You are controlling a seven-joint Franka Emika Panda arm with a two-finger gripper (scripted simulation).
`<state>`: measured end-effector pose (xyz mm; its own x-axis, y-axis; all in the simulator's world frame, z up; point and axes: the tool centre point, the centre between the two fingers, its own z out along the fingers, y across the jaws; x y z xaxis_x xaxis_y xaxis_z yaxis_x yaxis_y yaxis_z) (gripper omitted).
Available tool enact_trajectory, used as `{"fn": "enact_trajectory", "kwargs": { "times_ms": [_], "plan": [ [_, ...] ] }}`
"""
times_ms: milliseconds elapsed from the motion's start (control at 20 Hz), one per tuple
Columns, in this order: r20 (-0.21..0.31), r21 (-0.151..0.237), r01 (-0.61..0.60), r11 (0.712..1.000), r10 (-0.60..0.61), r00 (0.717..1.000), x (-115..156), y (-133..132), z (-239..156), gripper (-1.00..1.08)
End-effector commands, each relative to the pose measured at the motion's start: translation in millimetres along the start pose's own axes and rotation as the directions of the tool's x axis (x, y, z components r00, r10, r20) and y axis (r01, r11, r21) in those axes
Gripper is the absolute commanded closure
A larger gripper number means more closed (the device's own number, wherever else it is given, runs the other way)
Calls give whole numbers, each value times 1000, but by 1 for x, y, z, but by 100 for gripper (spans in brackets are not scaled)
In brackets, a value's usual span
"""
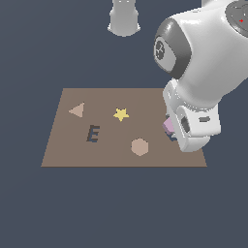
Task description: Insert a designated object into the corresponding slot on a board.
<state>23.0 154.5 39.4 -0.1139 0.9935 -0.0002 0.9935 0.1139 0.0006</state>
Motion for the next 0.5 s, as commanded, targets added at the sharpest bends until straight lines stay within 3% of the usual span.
{"fn": "enact_trajectory", "kwargs": {
  "times_ms": [0,450],
  "plan": [
    [0,0,23,1000,-23,1000,3,8,-1,108],
    [0,0,56,998,-56,998,8,19,-1,108]
  ]
}}
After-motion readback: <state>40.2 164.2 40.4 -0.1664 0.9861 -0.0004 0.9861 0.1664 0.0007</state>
